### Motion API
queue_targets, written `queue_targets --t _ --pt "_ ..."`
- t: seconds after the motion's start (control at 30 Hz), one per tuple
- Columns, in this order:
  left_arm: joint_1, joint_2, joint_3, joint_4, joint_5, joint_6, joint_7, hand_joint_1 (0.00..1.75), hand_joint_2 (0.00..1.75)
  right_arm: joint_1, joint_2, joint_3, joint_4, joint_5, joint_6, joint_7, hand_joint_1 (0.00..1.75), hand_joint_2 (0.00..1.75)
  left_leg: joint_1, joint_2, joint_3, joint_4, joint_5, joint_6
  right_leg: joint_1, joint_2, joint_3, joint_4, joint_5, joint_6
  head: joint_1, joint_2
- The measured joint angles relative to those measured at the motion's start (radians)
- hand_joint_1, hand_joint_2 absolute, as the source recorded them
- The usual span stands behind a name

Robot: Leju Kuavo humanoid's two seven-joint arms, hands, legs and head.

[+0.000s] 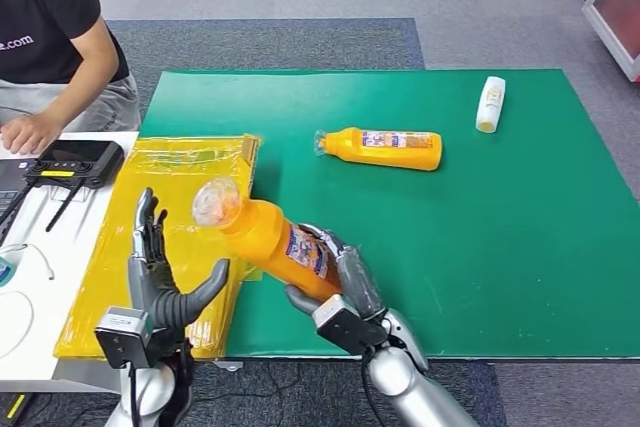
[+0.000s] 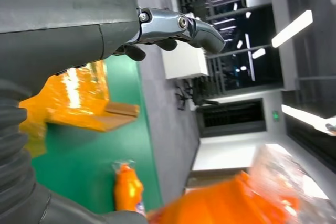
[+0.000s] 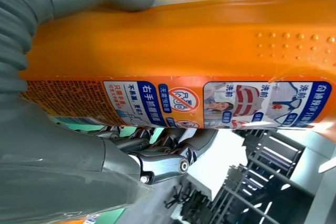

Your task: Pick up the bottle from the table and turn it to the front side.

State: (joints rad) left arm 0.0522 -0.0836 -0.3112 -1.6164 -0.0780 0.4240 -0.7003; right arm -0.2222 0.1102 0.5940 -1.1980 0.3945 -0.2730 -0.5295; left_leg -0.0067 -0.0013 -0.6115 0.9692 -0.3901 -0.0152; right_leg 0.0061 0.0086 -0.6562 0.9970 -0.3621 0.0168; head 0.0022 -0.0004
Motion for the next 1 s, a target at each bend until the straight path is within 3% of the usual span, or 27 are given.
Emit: queue_targets --t 0.13,0.47,0.73,0.77,0.9,0.93,1.0 --pt "-0.025 0.000 -0.017 -0.001 0.047 -0.071 0.000 0.00 1.75 -0.014 0.000 0.011 0.000 -0.010 0.006 -0.003 1.75 1.75 0.000 0.000 0.000 0.000 0.000 0.000 0.000 0.000 0.000 0.000 0.000 0.000 0.000 0.000" --pt "-0.075 -0.011 -0.019 0.036 0.219 -0.394 0.029 0.00 1.75 -0.030 0.000 0.033 0.015 -0.012 -0.006 -0.015 1.75 1.75 0.000 0.000 0.000 0.000 0.000 0.000 0.000 0.000 0.000 0.000 0.000 0.000 0.000 0.000" --pt "-0.121 -0.016 -0.019 0.107 0.258 -0.474 0.079 0.00 1.75 -0.045 0.000 0.041 0.040 0.030 -0.042 -0.027 1.75 1.75 0.000 0.000 0.000 0.000 0.000 0.000 0.000 0.000 0.000 0.000 0.000 0.000 0.000 0.000" --pt "-0.126 -0.016 -0.019 0.113 0.259 -0.480 0.083 0.08 1.75 -0.047 0.000 0.042 0.042 0.033 -0.043 -0.027 1.75 1.75 0.000 0.000 0.000 0.000 0.000 0.000 0.000 0.000 0.000 0.000 0.000 0.000 0.000 0.000" --pt "-0.148 -0.016 -0.020 0.135 0.265 -0.508 0.109 1.66 1.75 -0.056 0.000 0.045 0.047 0.035 -0.044 -0.028 1.75 1.75 0.000 0.000 0.000 0.000 0.000 0.000 0.000 0.000 0.000 0.000 0.000 0.000 0.000 0.000" --pt "-0.153 -0.017 -0.021 0.141 0.269 -0.514 0.113 1.75 1.75 -0.058 0.000 0.046 0.048 0.035 -0.045 -0.028 1.75 1.75 0.000 0.000 0.000 0.000 0.000 0.000 0.000 0.000 0.000 0.000 0.000 0.000 0.000 0.000" --pt "-0.163 -0.017 -0.022 0.152 0.275 -0.525 0.116 1.75 1.75 -0.063 0.000 0.048 0.050 0.036 -0.046 -0.031 1.75 1.75 0.000 0.000 0.000 0.000 0.000 0.000 0.000 0.000 0.000 0.000 0.000 0.000 0.000 0.000"
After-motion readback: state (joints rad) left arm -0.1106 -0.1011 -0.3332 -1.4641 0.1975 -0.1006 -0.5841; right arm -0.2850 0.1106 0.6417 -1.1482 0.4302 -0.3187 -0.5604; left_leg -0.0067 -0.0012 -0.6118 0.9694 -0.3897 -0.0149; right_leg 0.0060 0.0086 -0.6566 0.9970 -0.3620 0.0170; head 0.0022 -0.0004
